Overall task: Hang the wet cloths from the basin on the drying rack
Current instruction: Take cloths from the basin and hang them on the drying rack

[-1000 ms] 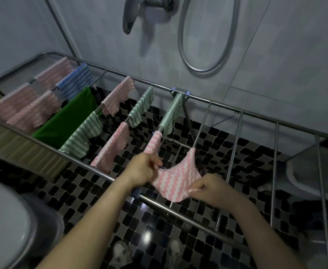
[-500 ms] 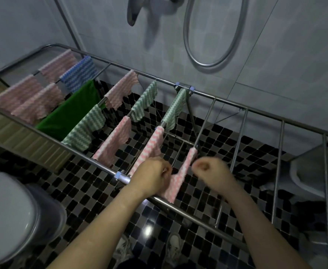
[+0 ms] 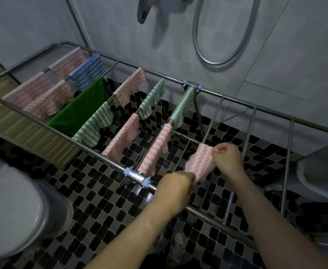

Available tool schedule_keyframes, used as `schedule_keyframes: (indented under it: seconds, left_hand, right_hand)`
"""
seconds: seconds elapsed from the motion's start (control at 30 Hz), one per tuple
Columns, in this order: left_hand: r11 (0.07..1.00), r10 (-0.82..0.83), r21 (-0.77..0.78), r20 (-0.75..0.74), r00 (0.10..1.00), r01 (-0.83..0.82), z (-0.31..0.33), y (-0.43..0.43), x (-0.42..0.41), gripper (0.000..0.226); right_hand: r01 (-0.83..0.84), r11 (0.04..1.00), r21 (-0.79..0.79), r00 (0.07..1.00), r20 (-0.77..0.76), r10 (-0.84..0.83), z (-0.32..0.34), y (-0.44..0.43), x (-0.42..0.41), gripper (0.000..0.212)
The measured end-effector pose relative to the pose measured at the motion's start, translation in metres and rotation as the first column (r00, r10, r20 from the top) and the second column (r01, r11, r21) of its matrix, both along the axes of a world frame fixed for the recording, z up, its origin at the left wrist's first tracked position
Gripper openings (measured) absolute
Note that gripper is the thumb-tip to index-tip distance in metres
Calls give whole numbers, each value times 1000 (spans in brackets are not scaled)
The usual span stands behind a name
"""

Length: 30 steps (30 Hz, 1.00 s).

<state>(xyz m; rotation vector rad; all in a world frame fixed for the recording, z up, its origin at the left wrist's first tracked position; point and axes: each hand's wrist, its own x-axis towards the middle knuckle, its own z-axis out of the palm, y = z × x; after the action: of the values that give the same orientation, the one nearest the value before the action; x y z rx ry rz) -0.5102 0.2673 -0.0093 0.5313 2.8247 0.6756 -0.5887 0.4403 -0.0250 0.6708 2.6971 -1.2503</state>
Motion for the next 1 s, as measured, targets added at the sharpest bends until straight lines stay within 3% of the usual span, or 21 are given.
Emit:
schedule_keyframes:
  seconds: [0.1, 0.2, 0.3, 0.4, 0.53, 0.77, 0.87, 1.0]
  left_hand:
    - [999, -7, 31, -34, 999, 8, 0, -3, 7, 20]
    - [996, 93, 21, -90, 992, -91, 1, -15, 9, 18]
    - [986, 155, -51, -22, 988, -156, 0, -22, 12, 18]
    - [981, 196, -12, 32, 980, -196, 3, -21, 17, 15]
    - [949, 312, 32, 37, 949, -313, 4, -14, 25, 13]
    - [869, 494, 60, -57, 867, -491, 4, -3, 41, 9]
    - [859, 511, 63, -27, 859, -509, 1, 2, 47, 14]
    - [811, 577, 92, 37, 816, -578, -2, 10, 49, 4]
  right_hand:
    - [-35, 999, 17, 998, -54, 36, 3, -5, 1, 19]
    - [-74, 997, -24, 993, -90, 71, 9, -10, 1, 23]
    - [-233, 971, -55, 971, -77, 228, 8, -13, 1, 25]
    - [-487, 868, 102, 867, -61, 494, 7, -16, 3, 23]
    - [-632, 724, 275, 747, -33, 664, 13, -11, -7, 17]
    - [-618, 689, 379, 705, -121, 699, 14, -16, -22, 24]
    - [-728, 569, 384, 604, -35, 796, 12, -21, -18, 23]
    - [-800, 414, 434, 491, 76, 868, 18, -21, -14, 17]
